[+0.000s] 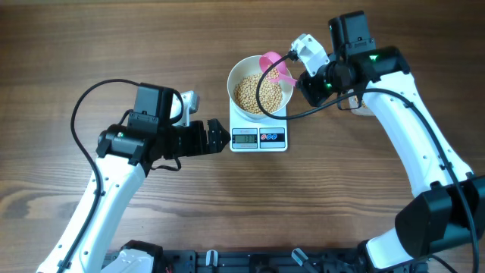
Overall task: Scoop item into bowl and weigh 150g on scale
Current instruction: 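Hold the tilted scoop over the bowl with the right gripper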
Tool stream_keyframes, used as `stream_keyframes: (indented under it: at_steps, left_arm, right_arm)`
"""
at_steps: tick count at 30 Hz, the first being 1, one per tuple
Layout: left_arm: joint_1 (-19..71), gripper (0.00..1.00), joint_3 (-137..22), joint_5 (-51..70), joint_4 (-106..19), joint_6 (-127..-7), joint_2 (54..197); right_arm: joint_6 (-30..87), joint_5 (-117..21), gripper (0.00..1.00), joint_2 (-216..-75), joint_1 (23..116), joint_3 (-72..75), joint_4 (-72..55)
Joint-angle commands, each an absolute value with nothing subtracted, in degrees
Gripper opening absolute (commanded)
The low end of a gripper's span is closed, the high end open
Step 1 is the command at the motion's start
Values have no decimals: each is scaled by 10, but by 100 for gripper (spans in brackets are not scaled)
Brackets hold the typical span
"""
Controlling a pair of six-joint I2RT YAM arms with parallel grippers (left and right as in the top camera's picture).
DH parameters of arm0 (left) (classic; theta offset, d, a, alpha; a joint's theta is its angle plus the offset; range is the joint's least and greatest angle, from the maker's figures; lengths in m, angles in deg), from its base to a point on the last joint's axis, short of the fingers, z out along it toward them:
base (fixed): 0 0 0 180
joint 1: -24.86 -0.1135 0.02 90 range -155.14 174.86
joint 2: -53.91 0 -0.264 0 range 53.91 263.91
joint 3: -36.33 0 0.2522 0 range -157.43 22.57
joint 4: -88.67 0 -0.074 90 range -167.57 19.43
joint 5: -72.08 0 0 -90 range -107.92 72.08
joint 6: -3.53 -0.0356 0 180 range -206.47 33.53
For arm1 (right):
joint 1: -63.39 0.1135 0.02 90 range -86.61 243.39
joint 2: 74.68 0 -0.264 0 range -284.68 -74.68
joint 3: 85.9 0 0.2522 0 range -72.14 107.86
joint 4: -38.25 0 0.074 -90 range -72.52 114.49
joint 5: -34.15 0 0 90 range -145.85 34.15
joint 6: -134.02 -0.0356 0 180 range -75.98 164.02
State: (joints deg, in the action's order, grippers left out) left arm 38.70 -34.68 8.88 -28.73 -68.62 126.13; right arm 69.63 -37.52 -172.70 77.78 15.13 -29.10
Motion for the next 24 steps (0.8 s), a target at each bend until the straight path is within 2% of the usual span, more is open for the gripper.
stream_keyframes:
  at_steps: [1,14,24]
  left_arm:
    - [385,100,-347,83,-289,-698,1265]
    - [385,100,-347,83,-289,-697,1265]
    - [385,100,-347,83,-289,-698,1265]
  right_arm:
    - [692,-374,4,-1712,781,168,-289]
    - [709,-375,4,-1711,788,168,-282]
    - [738,-445,4,-1711,823,168,-283]
